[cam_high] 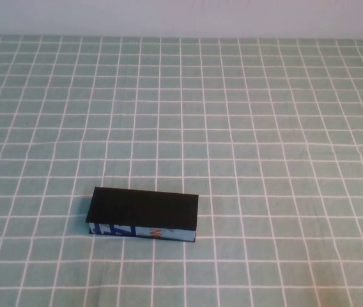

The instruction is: Return glasses to glasses case

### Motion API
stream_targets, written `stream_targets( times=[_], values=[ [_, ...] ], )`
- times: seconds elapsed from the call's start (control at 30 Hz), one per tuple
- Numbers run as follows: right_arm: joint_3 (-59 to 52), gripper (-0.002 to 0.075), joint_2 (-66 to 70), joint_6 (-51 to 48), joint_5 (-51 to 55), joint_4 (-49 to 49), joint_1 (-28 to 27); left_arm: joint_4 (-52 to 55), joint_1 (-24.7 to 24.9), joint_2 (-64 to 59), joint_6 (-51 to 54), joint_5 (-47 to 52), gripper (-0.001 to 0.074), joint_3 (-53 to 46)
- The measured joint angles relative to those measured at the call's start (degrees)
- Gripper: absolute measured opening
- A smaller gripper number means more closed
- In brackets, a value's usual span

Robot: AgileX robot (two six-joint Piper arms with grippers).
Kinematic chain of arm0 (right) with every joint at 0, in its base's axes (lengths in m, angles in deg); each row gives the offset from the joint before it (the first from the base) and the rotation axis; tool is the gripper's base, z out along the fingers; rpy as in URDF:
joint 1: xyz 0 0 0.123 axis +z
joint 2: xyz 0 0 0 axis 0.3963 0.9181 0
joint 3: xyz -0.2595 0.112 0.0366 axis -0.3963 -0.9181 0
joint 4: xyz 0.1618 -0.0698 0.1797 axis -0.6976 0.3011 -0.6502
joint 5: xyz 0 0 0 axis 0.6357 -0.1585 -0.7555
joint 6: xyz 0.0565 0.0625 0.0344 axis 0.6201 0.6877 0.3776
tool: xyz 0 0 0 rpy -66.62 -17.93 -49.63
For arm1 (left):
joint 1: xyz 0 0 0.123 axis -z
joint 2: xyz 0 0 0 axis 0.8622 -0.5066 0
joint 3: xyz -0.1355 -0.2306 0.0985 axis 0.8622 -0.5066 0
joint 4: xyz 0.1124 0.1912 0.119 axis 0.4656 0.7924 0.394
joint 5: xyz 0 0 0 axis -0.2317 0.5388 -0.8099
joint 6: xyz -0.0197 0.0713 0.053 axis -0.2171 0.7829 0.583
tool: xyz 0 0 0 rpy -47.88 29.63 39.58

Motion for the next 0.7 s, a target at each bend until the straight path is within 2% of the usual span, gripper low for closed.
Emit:
stream_targets(
  times=[0.07, 0.2, 0.7],
  values=[
    [-3.1, -0.0012, -0.2, 0.0, -2.0, -2.2, -0.1, 0.0, 0.0, 0.1, 0.0, 0.0, -0.0001, 0.0],
    [-3.9, -0.0012, -0.2, 0.0, 1.7, -4.9, -0.9, 0.1, 0.0, 0.1, 0.0, 0.0, -0.0001, 0.0],
    [-3.9, -0.0011, -0.3, 0.0, 1.9, -6.6, -1.4, 0.1, 0.0, 0.1, 0.0, 0.0, -0.0001, 0.0]
  ],
)
